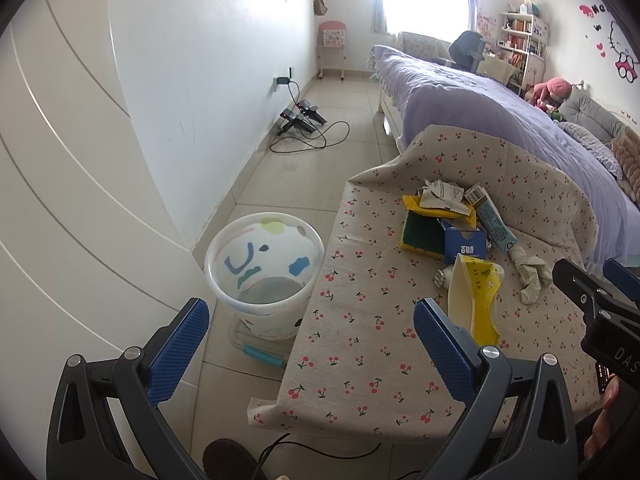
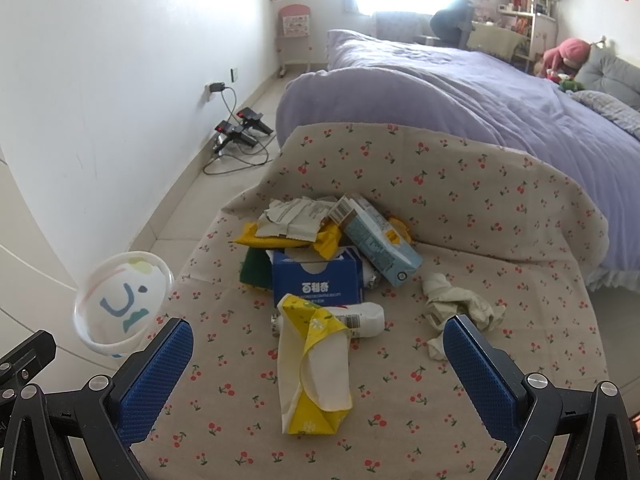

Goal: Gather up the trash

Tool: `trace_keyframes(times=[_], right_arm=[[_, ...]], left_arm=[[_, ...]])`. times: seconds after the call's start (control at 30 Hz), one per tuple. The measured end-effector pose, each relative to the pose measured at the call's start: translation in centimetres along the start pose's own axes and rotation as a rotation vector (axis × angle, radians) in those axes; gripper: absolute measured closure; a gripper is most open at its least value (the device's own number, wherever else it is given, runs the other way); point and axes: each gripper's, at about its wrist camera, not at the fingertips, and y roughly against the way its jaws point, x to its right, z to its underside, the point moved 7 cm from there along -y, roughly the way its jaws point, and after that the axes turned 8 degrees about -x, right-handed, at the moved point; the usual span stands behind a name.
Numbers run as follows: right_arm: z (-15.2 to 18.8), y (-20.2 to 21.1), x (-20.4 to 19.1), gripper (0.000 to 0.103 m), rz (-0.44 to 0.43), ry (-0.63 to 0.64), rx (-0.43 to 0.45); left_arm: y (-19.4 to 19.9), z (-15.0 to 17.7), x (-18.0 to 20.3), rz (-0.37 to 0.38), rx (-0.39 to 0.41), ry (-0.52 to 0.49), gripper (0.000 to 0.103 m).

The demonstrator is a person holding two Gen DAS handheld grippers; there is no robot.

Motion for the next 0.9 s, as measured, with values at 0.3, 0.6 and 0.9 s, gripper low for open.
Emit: trace_keyframes(times=[0.3, 0.6, 0.9], right_arm=[[-0.16, 0.15, 0.03, 0.0, -0.001, -0.006, 0.006], [-0.19, 0.4, 0.34, 0.0, -0.003, -0.009, 0.012], [-0.28, 0.48, 0.59, 0.0, -0.004, -0.013, 0.015]], left_arm=[[0.03, 0.07, -0.05, 0.0, 0.002, 0.0, 0.0], [0.12, 0.0, -0.2, -0.007, 0.01, 0.004, 0.0], [0.14, -0.02, -0.16, -0.007, 0.012, 0.005, 0.0]])
